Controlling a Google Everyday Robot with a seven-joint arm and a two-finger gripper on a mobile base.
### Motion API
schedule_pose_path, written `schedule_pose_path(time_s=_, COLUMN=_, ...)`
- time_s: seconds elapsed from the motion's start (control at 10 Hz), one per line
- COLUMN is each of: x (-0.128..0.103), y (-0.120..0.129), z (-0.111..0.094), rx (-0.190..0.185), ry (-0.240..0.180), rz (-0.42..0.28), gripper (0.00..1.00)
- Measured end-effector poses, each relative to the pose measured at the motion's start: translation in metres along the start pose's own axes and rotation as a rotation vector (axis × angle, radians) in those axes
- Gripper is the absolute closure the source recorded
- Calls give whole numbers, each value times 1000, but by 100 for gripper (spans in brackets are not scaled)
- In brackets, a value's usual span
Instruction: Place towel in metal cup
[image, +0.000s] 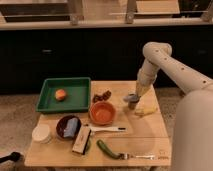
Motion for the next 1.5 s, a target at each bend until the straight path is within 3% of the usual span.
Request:
schedule_pose_path(time_s=0.5, x=7, y=1, z=14, rx=-1, ry=-25, rz=-12, gripper=97)
schedule_pose_path(time_s=0.8, x=14, y=-1, z=20, rx=29, ry=-30, rz=6, gripper=97)
schedule_pose_path(time_s=1.2, x=18, y=-7, z=25, rx=96, ry=-46, rz=37, gripper=97)
schedule_pose_path(time_s=1.5, x=12, y=-18, z=32, rx=112, ry=-47, rz=45, gripper=97)
